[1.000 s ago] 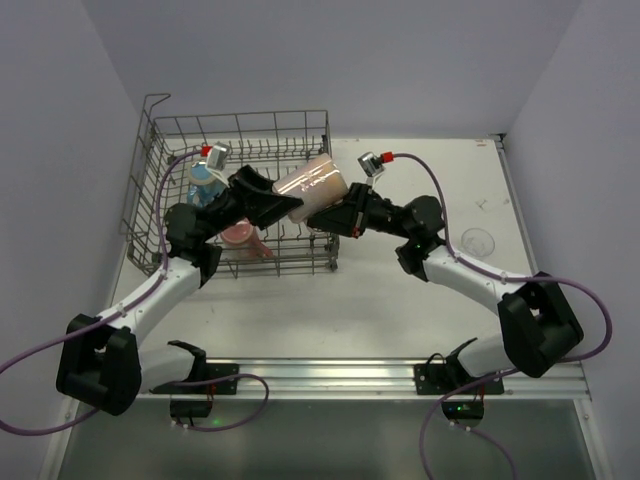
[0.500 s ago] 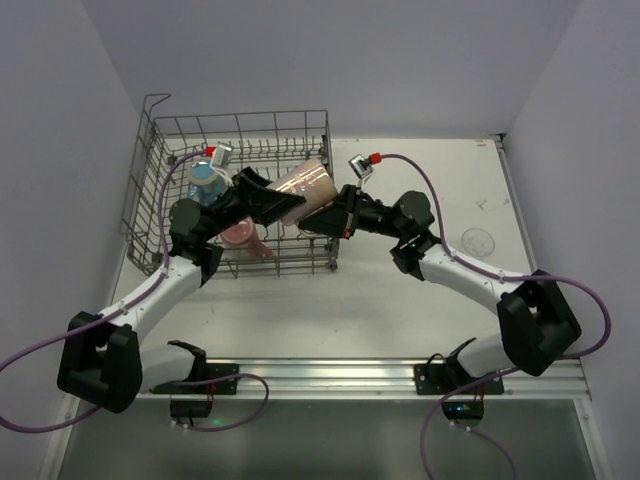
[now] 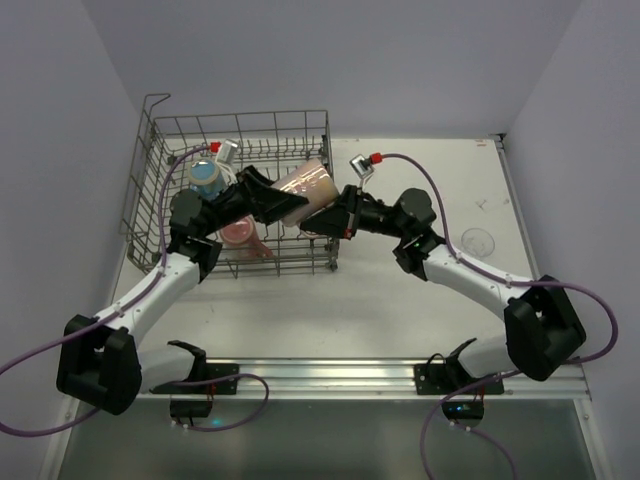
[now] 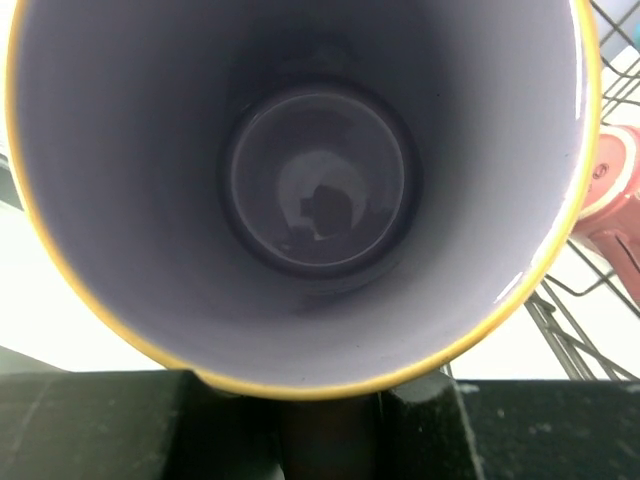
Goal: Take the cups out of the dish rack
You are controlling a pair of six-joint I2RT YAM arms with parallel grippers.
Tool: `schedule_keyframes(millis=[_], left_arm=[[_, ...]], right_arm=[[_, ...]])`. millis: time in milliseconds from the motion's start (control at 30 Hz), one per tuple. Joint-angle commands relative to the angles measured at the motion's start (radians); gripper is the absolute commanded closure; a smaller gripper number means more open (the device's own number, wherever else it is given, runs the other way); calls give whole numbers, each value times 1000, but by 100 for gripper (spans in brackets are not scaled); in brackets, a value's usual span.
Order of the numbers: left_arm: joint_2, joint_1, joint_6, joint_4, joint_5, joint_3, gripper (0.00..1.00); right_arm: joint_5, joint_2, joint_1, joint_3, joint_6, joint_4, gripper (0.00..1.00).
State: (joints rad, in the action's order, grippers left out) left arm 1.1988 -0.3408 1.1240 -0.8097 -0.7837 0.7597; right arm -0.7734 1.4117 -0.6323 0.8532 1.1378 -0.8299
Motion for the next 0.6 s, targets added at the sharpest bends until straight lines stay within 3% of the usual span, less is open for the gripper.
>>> schedule_keyframes(millis=[0,100,233,433,567], left_arm=[[13,-24,-37,20,-29,84,100],[28,-23,-18,-6,-42,70,100],[25,-15,-12,-19,-43,61,100],[28,-12,33,-69,-52,53,100],[15,5,26,-49,-63,55,100]], right_arm=[[-50,-34,-41,64,-163,218,81],[-24,-65,-38,70,-223,316,63],[-36,-88,-20,43,-230,321,42],[-44,-97,-4,32,-240,313,27],[-43,-134,37,-5,-242,299,24]])
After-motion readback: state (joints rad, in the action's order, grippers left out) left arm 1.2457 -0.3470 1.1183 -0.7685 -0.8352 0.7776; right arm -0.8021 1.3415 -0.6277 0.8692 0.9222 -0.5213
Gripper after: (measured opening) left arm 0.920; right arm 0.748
